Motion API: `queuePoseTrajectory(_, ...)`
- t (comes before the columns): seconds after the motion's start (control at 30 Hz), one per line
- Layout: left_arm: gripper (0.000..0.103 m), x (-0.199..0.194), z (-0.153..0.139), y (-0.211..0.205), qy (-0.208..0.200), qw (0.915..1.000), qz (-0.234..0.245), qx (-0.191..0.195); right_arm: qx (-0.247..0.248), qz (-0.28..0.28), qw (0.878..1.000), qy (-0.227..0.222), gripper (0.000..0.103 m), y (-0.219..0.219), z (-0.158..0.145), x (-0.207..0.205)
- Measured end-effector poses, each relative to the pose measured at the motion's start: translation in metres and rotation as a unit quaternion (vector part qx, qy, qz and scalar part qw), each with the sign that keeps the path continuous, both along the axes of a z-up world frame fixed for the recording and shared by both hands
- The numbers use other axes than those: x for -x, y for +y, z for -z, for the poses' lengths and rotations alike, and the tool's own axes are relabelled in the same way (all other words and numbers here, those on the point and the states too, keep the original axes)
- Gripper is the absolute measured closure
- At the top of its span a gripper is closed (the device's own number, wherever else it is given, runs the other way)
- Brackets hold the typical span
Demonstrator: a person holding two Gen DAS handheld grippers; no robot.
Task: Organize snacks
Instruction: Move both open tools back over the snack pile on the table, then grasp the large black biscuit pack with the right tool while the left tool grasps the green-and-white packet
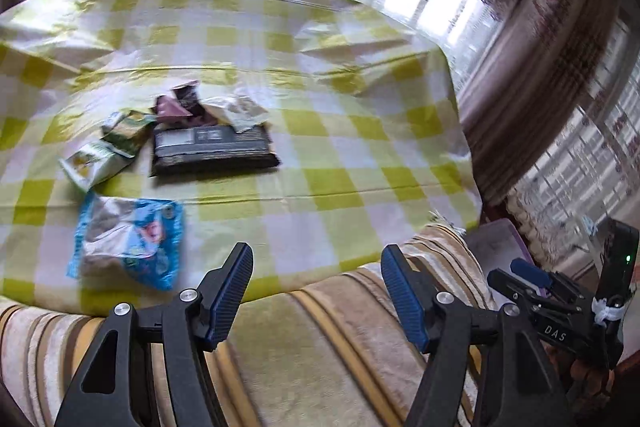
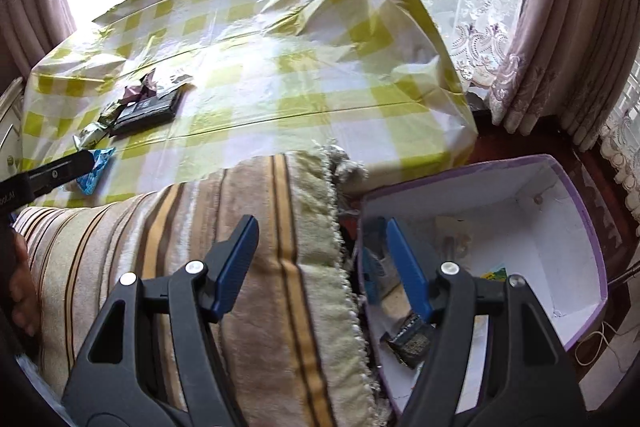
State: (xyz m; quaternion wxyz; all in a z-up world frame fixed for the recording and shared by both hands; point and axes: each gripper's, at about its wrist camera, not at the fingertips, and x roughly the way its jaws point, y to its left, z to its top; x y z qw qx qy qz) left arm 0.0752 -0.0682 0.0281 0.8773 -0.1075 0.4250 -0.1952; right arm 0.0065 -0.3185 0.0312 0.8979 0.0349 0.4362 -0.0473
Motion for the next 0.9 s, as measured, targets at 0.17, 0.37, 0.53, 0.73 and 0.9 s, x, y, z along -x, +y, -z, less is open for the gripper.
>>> queuePoseTrajectory(0.17,0.036,0.000,0.003,0.062,0.008,0.9952,-0.097,-0.001,-0.007,-0.038,0.999,-0.005,0.033,0.035,0.002,-0.010)
queuePoseTrajectory(0.37,0.036,-0.005,0.008,0.115,0.023,0.9877,-0.155,-0.011,0.020,-0.069,0.997,0.008,0.029,0.067,0.010,-0.028)
queuePoseTrajectory(0.53,0.036,-0.026,0.008,0.126,0.031,0.9860,-0.159,-0.041,0.026,-0.096,0.995,0.016,0.024,0.082,0.011,-0.044)
queuePoseTrajectory(0.73,0.036,-0.071,0.006,0.119,0.021,0.9849,-0.134,-0.108,0.031,-0.131,0.991,0.015,0.023,0.101,0.007,-0.069)
queuePoseTrajectory(0.9,0.036,-0.108,0.020,0.113,0.040,0.9837,-0.098,-0.146,0.037,-0.171,0.984,0.018,0.022,0.120,0.009,-0.099)
